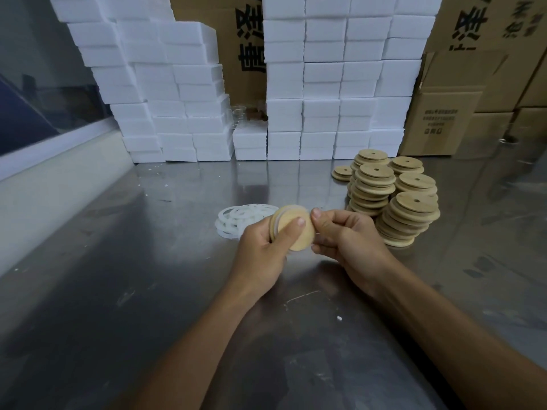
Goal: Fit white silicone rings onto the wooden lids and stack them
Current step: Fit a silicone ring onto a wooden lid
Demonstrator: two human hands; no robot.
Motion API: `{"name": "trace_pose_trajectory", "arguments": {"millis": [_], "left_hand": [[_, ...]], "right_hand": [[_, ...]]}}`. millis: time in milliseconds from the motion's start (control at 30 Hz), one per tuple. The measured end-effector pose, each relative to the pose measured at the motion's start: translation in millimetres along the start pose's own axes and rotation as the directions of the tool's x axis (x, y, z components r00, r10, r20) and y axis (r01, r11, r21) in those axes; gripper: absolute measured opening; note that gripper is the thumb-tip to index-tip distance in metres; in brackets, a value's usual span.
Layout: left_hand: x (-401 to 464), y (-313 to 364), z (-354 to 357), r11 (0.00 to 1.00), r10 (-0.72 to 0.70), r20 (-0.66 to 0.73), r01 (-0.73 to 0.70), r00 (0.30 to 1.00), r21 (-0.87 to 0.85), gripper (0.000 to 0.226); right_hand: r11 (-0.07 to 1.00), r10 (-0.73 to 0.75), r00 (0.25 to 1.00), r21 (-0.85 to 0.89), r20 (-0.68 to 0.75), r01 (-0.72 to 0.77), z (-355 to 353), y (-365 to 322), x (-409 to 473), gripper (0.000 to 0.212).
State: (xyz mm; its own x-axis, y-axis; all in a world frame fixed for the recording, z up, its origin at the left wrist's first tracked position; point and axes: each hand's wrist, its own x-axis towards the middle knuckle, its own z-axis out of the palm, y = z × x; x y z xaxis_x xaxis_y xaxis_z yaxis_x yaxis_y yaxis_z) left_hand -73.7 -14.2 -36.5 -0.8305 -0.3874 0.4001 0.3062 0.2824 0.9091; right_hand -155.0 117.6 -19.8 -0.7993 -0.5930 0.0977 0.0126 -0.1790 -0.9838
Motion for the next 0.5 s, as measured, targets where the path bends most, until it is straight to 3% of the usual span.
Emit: {"name": "trace_pose_trajectory", "arguments": {"millis": [133, 233, 367, 433, 500], "left_hand": [[-1.0, -0.1, -1.8, 0.999, -0.023, -0.024, 0.023, 0.999, -0.026, 0.020], [-1.5, -0.2, -0.6, 0.999, -0.023, -0.015, 0.024, 1.000, 0.043, 0.017], [0.1, -1.8, 0.0, 0.994, -0.037, -0.190, 0.055, 0.981, 0.092, 0.026], [0.3, -2.3, -0.7, 0.979, 0.012, -0.283, 0.046, 0.959, 0.199, 0.029], [-0.5, -1.7, 1.0, 0.949, 0.063, -0.291, 0.034, 0.955, 0.314, 0.028]], "right_hand": [[0.999, -0.012, 1.000, -0.048, -0.006, 0.012, -2.7, 4.2, 0.9, 0.018], [0.978, -0.121, 0.991, -0.179, -0.056, 0.109, 0.3, 7.4, -0.3, 0.017], [0.844, -0.356, 0.927, -0.467, -0.117, 0.265, 7.6, 8.8, -3.6, 0.017], [0.770, -0.439, 0.890, -0.561, -0.121, 0.303, 9.0, 8.0, -6.2, 0.016], [0.692, -0.510, 0.855, -0.637, -0.099, 0.339, 9.0, 6.7, -8.1, 0.015]]}}
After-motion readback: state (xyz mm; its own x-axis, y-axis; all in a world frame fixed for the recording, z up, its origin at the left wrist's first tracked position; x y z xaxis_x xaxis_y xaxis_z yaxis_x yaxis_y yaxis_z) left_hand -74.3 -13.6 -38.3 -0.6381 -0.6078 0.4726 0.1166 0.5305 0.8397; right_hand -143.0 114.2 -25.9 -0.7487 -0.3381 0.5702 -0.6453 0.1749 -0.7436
